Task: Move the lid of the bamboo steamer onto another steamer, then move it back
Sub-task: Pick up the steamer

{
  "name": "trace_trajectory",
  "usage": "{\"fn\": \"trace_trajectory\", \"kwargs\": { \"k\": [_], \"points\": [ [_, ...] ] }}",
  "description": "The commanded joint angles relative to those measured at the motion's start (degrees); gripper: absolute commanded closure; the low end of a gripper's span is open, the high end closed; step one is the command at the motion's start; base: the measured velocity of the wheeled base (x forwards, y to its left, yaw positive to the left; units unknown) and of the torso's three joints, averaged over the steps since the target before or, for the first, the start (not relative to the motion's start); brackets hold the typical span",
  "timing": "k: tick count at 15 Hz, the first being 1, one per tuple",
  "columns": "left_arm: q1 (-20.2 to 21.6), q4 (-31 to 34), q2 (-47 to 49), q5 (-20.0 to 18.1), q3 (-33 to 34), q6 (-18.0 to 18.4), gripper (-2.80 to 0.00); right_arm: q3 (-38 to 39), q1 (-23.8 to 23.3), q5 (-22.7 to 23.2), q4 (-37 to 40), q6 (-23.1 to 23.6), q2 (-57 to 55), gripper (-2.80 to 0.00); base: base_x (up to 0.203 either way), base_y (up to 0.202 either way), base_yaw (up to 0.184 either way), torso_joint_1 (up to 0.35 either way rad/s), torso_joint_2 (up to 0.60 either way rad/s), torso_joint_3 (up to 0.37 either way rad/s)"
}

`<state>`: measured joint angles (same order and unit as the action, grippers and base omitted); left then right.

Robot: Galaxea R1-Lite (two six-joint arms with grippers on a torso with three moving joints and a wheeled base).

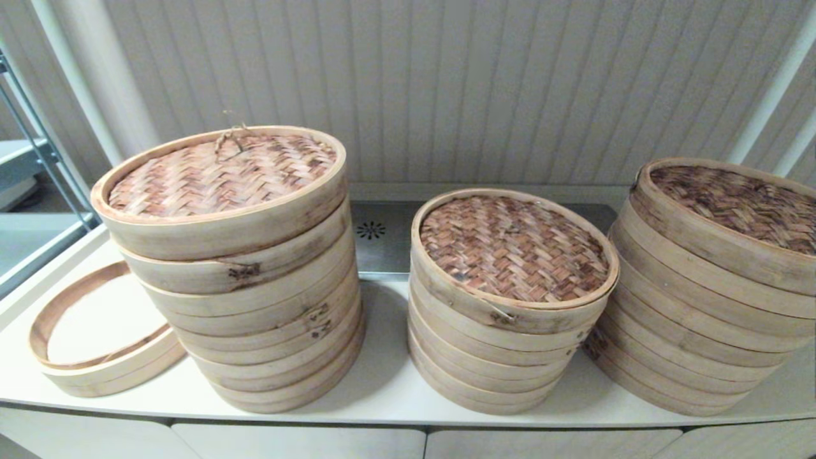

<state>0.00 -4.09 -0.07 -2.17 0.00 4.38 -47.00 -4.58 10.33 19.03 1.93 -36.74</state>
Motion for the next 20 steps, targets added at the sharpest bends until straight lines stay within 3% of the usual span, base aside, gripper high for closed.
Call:
{"fn": "trace_trajectory", "kwargs": {
  "k": [1,8,11,20],
  "points": [
    [0.0,0.0,0.0,0.0,2.0,0.0,0.0,6.6,1.2,0.2,-1.9,0.0,2.7,0.0,0.0,0.0,0.0,0.0,0.0,0.0],
    [0.0,0.0,0.0,0.0,2.0,0.0,0.0,32.5,3.3,0.3,-18.3,0.2,7.7,0.0,0.0,0.0,0.0,0.0,0.0,0.0],
    [0.0,0.0,0.0,0.0,2.0,0.0,0.0,37.3,7.4,-0.4,-18.7,0.6,14.4,0.0,0.0,0.0,0.0,0.0,0.0,0.0],
    [0.0,-0.1,0.0,0.0,2.0,0.1,0.0,46.2,5.8,-9.3,-18.0,1.7,37.3,0.0,0.0,0.0,0.0,0.0,0.0,0.0]
  ]
}}
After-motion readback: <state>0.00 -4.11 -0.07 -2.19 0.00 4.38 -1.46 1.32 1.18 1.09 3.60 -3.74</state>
